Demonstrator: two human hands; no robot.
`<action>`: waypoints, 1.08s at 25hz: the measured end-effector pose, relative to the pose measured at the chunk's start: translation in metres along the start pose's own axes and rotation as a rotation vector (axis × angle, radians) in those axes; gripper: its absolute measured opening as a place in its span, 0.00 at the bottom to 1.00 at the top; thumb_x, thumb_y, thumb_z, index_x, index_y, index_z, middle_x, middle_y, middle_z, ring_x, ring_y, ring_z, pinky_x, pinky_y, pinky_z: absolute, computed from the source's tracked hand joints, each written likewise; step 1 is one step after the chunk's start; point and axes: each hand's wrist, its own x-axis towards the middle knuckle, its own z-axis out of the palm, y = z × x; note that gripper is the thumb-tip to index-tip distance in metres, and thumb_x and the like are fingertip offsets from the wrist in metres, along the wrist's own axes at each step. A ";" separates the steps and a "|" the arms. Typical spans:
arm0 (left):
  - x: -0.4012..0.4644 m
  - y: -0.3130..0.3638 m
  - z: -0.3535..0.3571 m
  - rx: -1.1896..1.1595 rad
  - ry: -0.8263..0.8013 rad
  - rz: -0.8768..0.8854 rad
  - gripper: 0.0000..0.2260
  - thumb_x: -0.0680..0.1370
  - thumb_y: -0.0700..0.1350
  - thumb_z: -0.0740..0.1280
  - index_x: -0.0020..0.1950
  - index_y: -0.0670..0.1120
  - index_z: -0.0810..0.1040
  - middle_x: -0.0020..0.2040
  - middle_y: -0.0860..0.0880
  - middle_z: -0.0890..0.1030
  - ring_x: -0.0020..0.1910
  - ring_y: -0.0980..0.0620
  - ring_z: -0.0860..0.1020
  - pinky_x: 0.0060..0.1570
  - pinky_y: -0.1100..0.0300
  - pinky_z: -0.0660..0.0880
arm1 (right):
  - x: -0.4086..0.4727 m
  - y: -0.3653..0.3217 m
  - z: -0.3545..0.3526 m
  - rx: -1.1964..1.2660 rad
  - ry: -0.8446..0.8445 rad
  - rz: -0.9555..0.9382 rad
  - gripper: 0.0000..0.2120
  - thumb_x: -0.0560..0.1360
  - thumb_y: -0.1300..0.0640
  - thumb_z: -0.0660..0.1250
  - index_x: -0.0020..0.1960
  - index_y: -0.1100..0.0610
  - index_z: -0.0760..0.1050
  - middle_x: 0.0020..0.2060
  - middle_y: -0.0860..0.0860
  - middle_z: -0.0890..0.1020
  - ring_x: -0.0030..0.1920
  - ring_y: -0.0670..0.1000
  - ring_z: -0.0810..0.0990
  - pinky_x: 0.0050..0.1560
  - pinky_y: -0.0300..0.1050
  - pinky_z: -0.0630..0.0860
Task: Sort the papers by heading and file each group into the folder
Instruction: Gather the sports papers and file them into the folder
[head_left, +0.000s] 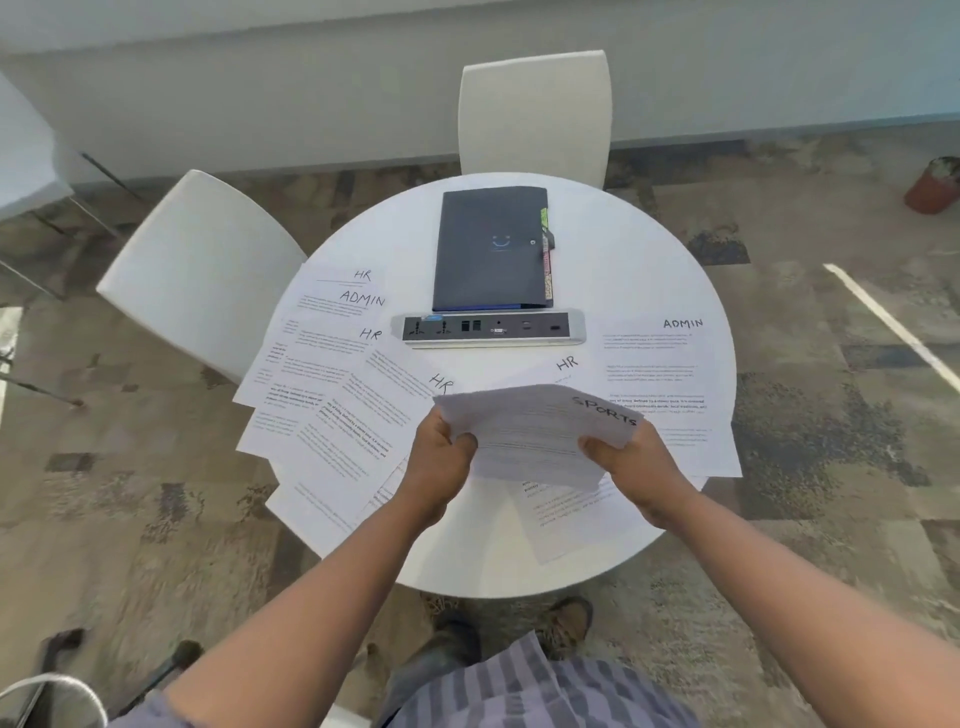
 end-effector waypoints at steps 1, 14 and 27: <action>0.000 -0.002 0.000 -0.003 0.003 -0.006 0.20 0.79 0.29 0.58 0.61 0.50 0.77 0.59 0.49 0.83 0.62 0.47 0.79 0.54 0.58 0.76 | 0.000 0.000 0.001 0.000 0.005 -0.003 0.10 0.80 0.64 0.68 0.54 0.50 0.82 0.52 0.52 0.86 0.56 0.55 0.83 0.54 0.49 0.81; 0.017 0.000 -0.010 -0.049 -0.103 -0.009 0.09 0.82 0.36 0.68 0.61 0.42 0.82 0.55 0.48 0.87 0.56 0.47 0.85 0.56 0.53 0.81 | 0.007 -0.022 -0.014 0.052 -0.053 -0.053 0.09 0.81 0.65 0.67 0.56 0.54 0.82 0.51 0.52 0.88 0.51 0.55 0.87 0.53 0.56 0.84; 0.029 0.017 0.007 -0.794 0.030 -0.271 0.18 0.82 0.34 0.64 0.72 0.44 0.75 0.65 0.43 0.82 0.65 0.42 0.81 0.61 0.35 0.77 | -0.005 0.002 -0.002 0.683 -0.073 0.141 0.15 0.79 0.68 0.66 0.63 0.57 0.78 0.59 0.55 0.86 0.58 0.56 0.85 0.52 0.50 0.84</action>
